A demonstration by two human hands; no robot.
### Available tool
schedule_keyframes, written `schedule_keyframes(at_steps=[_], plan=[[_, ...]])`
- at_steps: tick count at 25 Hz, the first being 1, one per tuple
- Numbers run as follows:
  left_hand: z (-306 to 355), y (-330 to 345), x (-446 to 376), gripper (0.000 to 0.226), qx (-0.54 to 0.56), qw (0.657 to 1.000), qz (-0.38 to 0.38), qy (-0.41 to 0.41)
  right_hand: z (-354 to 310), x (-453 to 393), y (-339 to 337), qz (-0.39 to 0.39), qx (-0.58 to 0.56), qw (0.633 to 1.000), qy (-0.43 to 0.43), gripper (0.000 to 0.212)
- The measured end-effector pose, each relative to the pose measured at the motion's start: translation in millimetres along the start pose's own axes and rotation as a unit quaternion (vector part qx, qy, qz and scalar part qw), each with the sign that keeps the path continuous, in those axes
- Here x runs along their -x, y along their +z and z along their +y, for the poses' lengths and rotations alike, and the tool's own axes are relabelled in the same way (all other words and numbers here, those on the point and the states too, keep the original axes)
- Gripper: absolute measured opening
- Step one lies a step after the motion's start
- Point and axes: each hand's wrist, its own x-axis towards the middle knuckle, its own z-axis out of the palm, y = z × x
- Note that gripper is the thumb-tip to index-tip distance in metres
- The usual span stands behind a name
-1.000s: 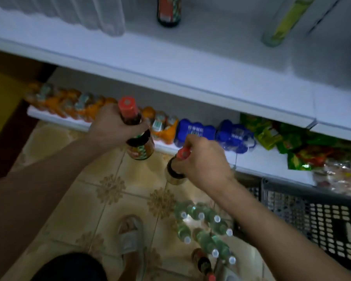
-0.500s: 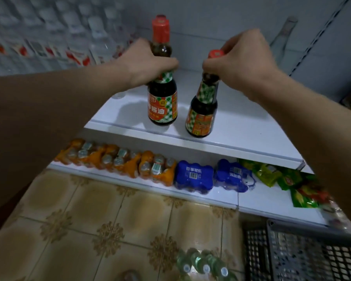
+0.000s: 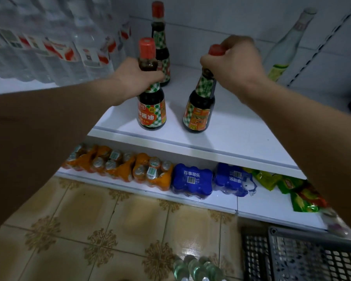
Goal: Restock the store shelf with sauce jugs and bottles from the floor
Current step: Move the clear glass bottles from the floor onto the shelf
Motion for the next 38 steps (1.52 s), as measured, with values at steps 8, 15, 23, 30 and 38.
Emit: schedule_keyframes(at_steps=[8, 15, 23, 30, 38], plan=[[-43, 42, 2, 0.044, 0.137, 0.987, 0.071, -0.04, 68, 39, 59, -0.092, -0.03, 0.99, 0.106, 0.077], [-45, 43, -15, 0.031, 0.155, 0.981, 0.104, -0.052, 67, 15, 83, -0.072, -0.039, 0.994, 0.078, 0.065], [-48, 34, -40, 0.032, 0.149, 0.982, 0.107, -0.044, 70, -36, 105, -0.088, -0.055, 0.988, 0.117, 0.067], [-55, 37, -56, 0.031, 0.158, 0.978, 0.134, -0.013, 69, -74, 110, -0.116, -0.073, 0.983, 0.12, 0.066], [-65, 38, -62, 0.036, 0.157, 0.978, 0.138, 0.005, 63, -104, 121, -0.124, -0.094, 0.979, 0.132, 0.07]])
